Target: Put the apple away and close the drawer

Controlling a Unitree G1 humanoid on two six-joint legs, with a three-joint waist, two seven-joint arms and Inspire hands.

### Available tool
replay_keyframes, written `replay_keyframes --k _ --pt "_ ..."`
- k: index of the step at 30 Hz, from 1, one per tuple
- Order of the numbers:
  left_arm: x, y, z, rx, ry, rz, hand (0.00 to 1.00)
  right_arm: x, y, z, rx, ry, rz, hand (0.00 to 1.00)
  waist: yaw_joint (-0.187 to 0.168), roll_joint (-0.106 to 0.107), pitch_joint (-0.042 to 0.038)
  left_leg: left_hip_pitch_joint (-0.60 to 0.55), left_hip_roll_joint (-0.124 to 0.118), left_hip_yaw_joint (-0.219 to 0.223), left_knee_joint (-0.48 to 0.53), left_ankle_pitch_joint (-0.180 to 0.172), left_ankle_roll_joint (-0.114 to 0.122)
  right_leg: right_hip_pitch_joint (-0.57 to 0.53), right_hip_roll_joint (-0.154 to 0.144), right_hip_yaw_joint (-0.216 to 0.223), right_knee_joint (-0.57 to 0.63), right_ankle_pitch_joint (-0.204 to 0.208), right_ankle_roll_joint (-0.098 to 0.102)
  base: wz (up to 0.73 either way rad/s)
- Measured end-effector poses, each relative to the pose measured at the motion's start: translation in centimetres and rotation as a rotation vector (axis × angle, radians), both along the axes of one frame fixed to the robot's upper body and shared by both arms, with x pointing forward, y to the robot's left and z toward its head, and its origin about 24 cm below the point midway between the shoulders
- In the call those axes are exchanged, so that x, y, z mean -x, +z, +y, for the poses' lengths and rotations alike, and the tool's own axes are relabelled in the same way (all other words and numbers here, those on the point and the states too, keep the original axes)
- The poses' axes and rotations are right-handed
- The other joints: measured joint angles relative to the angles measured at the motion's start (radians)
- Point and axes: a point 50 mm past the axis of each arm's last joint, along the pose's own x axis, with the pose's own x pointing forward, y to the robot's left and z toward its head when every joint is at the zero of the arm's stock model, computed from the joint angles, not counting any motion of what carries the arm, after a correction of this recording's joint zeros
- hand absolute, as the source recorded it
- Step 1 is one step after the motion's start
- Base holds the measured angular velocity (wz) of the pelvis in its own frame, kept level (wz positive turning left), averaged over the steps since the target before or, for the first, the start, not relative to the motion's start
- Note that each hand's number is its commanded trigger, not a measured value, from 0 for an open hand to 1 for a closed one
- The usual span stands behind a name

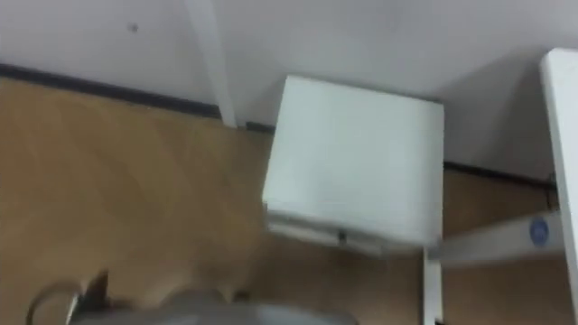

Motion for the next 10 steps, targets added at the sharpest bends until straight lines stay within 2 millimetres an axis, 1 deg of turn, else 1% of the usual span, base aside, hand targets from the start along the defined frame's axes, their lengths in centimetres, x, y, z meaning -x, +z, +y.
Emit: replay_keyframes --k 1,2,3,5,6,10 --pt "0.5 0.0 0.1 -0.001 0.01 0.016 0.0 0.1 0.0 0.1 -0.002 0.006 0.007 0.0 -0.006 0.002 0.0033 0.014 0.0 -0.005 -0.009 0.001 -0.006 -0.002 0.004 -0.005 -0.012 0.057 -0.007 0.09" --pt "1.3 -0.1 0.1 0.004 0.017 0.044 0.0 1.0 0.0 0.1 -0.003 0.002 0.043 0.0 -0.04 -0.002 0.0012 0.047 0.002 -0.008 -0.031 0.003 -0.018 0.014 0.006 -0.042 0.006 0.081 -0.016 0.39" --pt "1.1 -0.1 0.0 0.005 0.008 0.038 0.0 1.7 -0.1 0.1 -0.011 -0.005 0.078 0.0 -0.053 -0.002 -0.003 0.076 0.004 0.013 -0.054 0.006 -0.024 0.031 0.01 -0.049 0.004 0.077 -0.021 0.35" --pt "0.6 -0.2 -0.3 0.014 0.008 0.018 0.0 1.7 -0.1 0.2 -0.027 -0.008 0.089 0.0 -0.05 0.003 -0.003 0.089 0.014 0.034 -0.072 0.007 -0.027 0.031 0.02 -0.044 0.004 0.077 -0.022 -0.15" --pt "0.4 -0.2 -0.5 0.023 0.01 0.009 0.0 1.6 -0.2 0.3 -0.039 -0.007 0.085 0.0 -0.052 0.009 -0.0045 0.091 0.019 0.037 -0.076 0.003 -0.037 0.029 0.025 -0.042 0.004 0.076 -0.024 -0.2" --pt "-0.5 -0.3 -0.9 0.041 -0.008 -0.006 0.0 1.6 -0.2 0.4 -0.063 -0.003 0.087 0.0 -0.052 0.019 -0.0039 0.104 0.022 0.037 -0.084 -0.007 -0.05 0.029 0.03 -0.045 0.01 0.07 -0.033 -0.08"
